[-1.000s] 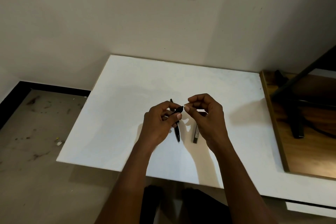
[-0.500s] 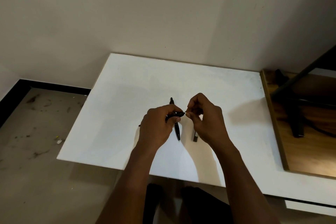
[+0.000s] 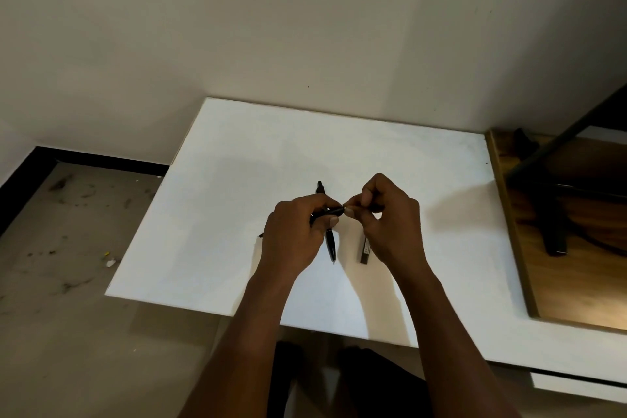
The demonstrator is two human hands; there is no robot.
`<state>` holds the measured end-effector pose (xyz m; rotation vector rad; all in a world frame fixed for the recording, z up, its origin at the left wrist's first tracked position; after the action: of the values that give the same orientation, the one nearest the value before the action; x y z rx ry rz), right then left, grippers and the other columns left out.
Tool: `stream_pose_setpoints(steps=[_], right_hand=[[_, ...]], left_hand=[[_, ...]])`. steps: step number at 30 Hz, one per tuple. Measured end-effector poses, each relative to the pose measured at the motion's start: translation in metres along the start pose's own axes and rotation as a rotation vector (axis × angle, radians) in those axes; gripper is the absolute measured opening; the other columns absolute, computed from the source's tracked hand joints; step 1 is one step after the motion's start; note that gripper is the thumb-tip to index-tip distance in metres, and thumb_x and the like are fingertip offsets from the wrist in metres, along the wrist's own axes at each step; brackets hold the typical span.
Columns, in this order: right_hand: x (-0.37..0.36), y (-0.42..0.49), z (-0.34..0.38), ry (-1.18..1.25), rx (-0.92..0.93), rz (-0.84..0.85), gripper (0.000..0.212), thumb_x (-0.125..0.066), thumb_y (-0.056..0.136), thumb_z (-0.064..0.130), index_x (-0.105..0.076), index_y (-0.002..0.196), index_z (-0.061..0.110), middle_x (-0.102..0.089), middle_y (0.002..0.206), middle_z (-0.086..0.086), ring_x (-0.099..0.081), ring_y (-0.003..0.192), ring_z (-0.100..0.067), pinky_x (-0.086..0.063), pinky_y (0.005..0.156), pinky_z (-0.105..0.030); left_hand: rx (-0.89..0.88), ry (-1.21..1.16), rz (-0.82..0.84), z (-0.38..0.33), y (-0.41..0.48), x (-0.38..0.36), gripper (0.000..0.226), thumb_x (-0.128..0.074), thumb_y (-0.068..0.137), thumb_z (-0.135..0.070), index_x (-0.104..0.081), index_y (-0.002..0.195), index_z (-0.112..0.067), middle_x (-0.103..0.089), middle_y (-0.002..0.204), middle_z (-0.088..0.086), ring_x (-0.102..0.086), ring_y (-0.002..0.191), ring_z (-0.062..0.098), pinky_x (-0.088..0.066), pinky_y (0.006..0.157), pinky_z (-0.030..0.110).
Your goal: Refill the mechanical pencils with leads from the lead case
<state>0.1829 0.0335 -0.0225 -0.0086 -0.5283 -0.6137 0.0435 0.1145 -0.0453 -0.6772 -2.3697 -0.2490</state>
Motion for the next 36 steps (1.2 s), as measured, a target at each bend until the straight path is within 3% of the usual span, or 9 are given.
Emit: stream_pose_setpoints(steps=[5, 14, 18, 21, 24, 27, 29, 31, 36], right_hand=[[-0.003, -0.001, -0.007, 0.094, -0.08, -0.058, 0.032, -0.076, 0.08, -0.003, -0.051, 0.072, 0.015, -0.076, 0.073, 0.004, -0.073, 0.08, 0.004, -0.047, 0.068, -0.006], [-0.007, -0.002, -0.005, 0.053, -0.054, -0.065, 0.033, -0.074, 0.08, -0.005, -0.05, 0.07, 0.014, -0.07, 0.068, -0.001, -0.071, 0.085, 0.011, -0.048, 0.069, -0.006], [-0.007, -0.001, -0.01, 0.091, -0.107, -0.047, 0.028, -0.077, 0.08, -0.001, -0.053, 0.073, 0.012, -0.076, 0.075, 0.005, -0.072, 0.086, 0.008, -0.049, 0.07, -0.007], [-0.003, -0.001, -0.019, 0.14, -0.191, -0.095, 0.019, -0.075, 0.083, 0.003, -0.061, 0.081, 0.015, -0.078, 0.086, 0.008, -0.074, 0.084, -0.001, -0.055, 0.075, -0.017], [0.0, -0.001, -0.024, -0.042, -0.202, -0.112, 0.011, -0.071, 0.087, 0.006, -0.071, 0.09, 0.017, -0.074, 0.088, 0.013, -0.068, 0.079, -0.002, -0.053, 0.075, -0.024], [-0.016, -0.002, -0.023, -0.227, -0.134, 0.03, 0.014, -0.07, 0.09, 0.013, -0.076, 0.1, 0.02, -0.074, 0.096, 0.008, -0.062, 0.092, -0.013, -0.045, 0.08, -0.026], [-0.028, -0.004, -0.022, -0.327, -0.082, 0.122, 0.021, -0.067, 0.093, 0.013, -0.075, 0.11, 0.021, -0.073, 0.106, 0.003, -0.058, 0.103, -0.021, -0.038, 0.083, -0.026], [-0.037, -0.004, -0.021, -0.421, -0.044, 0.179, 0.026, -0.064, 0.094, 0.015, -0.073, 0.117, 0.023, -0.072, 0.112, 0.0, -0.057, 0.108, -0.026, -0.041, 0.088, -0.032], [-0.049, -0.002, -0.023, -0.517, -0.029, 0.257, 0.025, -0.059, 0.097, 0.023, -0.073, 0.116, 0.032, -0.069, 0.109, 0.002, -0.054, 0.107, -0.026, -0.043, 0.084, -0.037]], left_hand=[[0.056, -0.042, -0.054, 0.005, 0.001, 0.005, 0.014, -0.074, 0.086, -0.026, -0.077, 0.1, -0.03, -0.078, 0.089, -0.009, -0.07, 0.085, 0.014, -0.053, 0.074, 0.029], [0.09, -0.057, -0.074, 0.006, 0.0, 0.006, 0.014, -0.075, 0.086, -0.028, -0.078, 0.1, -0.027, -0.078, 0.089, -0.006, -0.072, 0.083, 0.015, -0.056, 0.079, 0.036], [0.136, -0.135, -0.039, 0.01, 0.0, 0.005, 0.015, -0.075, 0.087, -0.026, -0.078, 0.102, -0.026, -0.078, 0.084, -0.003, -0.07, 0.072, 0.017, -0.059, 0.072, 0.039], [0.204, -0.291, -0.035, 0.016, 0.001, 0.006, 0.016, -0.074, 0.089, -0.024, -0.076, 0.105, -0.022, -0.077, 0.08, 0.0, -0.07, 0.061, 0.016, -0.058, 0.063, 0.032], [0.286, -0.517, -0.061, 0.022, -0.001, 0.011, 0.019, -0.068, 0.093, -0.021, -0.072, 0.111, -0.023, -0.078, 0.081, 0.003, -0.069, 0.059, 0.015, -0.052, 0.054, 0.028], [0.315, -0.683, -0.056, 0.024, -0.003, 0.013, 0.028, -0.064, 0.097, -0.022, -0.065, 0.124, -0.03, -0.077, 0.09, 0.011, -0.07, 0.066, 0.022, -0.053, 0.062, 0.039], [0.312, -0.712, -0.048, 0.023, -0.002, 0.014, 0.031, -0.062, 0.098, -0.023, -0.062, 0.128, -0.032, -0.076, 0.093, 0.015, -0.071, 0.067, 0.023, -0.053, 0.065, 0.042], [0.308, -0.718, -0.04, 0.023, -0.002, 0.014, 0.029, -0.061, 0.099, -0.024, -0.063, 0.127, -0.033, -0.076, 0.092, 0.015, -0.072, 0.067, 0.025, -0.054, 0.065, 0.043], [0.304, -0.701, -0.02, 0.024, -0.002, 0.013, 0.022, -0.062, 0.099, -0.027, -0.065, 0.12, -0.033, -0.078, 0.087, 0.008, -0.075, 0.069, 0.026, -0.055, 0.065, 0.043]])
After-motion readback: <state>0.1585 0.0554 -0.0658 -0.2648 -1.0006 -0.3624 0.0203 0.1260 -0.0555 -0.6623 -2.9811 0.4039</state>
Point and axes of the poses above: each hand's wrist, its own y-axis towards the middle knuckle, its own x-axis out of the back of the hand, z = x × y, the point moved 9 cm from there along y, towards the middle knuckle
